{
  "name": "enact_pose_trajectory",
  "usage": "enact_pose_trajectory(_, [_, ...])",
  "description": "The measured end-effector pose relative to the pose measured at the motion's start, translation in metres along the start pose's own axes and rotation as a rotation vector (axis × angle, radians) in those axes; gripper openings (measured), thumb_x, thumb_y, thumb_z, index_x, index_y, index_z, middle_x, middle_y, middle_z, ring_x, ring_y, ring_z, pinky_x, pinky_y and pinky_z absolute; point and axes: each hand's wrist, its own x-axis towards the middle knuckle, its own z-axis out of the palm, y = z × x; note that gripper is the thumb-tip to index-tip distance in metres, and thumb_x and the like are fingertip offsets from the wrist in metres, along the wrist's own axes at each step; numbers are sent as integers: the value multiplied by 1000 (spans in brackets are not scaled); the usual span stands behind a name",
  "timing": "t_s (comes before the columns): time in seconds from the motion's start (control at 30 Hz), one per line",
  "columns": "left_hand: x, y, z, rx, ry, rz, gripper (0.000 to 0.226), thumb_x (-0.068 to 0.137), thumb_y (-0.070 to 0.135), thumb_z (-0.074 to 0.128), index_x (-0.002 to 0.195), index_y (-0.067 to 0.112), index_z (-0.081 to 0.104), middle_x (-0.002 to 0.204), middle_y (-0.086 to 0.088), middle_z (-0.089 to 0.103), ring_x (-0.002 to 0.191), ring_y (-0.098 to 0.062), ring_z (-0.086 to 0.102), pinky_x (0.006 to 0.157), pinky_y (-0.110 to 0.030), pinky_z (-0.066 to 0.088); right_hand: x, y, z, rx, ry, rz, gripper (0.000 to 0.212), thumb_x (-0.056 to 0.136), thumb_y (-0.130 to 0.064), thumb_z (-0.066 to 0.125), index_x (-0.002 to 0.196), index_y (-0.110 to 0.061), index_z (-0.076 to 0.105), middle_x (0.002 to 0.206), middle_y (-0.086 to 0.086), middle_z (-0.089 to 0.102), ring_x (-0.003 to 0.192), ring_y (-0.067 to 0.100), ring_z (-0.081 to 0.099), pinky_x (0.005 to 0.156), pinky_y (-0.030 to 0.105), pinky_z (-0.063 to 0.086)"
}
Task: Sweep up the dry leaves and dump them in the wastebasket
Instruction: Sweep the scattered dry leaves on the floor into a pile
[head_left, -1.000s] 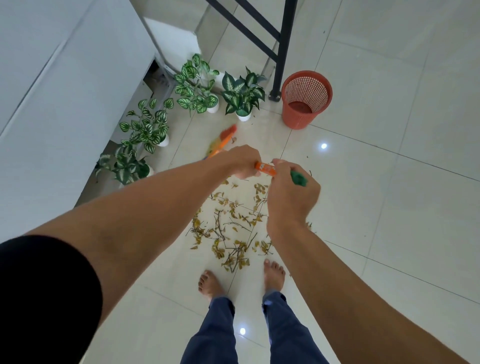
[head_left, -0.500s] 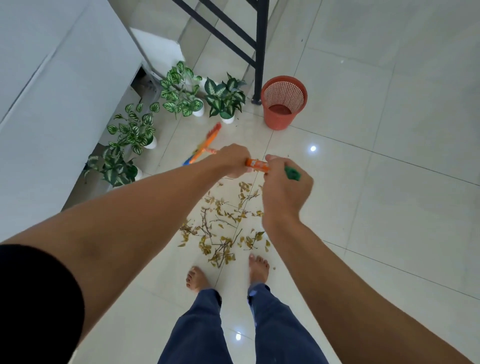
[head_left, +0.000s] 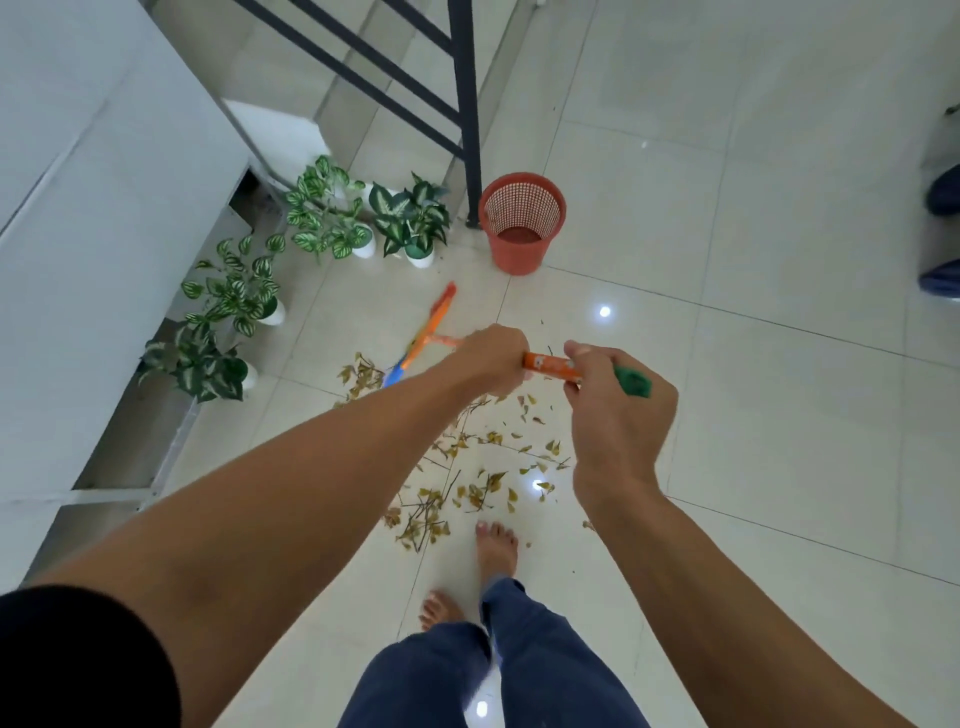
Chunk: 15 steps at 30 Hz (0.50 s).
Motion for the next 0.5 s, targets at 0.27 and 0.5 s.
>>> enact_pose_trajectory(0.27, [-14, 0, 44, 47, -60, -39, 28, 90, 14, 51, 63, 18, 54, 72, -2, 62, 72, -22, 63, 56, -31, 44, -17, 54, -16, -16, 57, 60, 19, 86, -15, 68, 69, -13, 76, 51, -9, 51, 55, 11, 46, 58, 26, 44])
enact_pose_trajectory(0.5, [-70, 50, 76, -62, 36, -71, 27, 94, 26, 54, 68, 17, 60, 69, 0, 60, 62, -19, 57, 55, -30, 44, -56, 50, -89, -16, -39, -5, 22, 84, -12, 67, 67, -22, 78, 68, -7, 71, 75, 11, 67, 80, 30, 59])
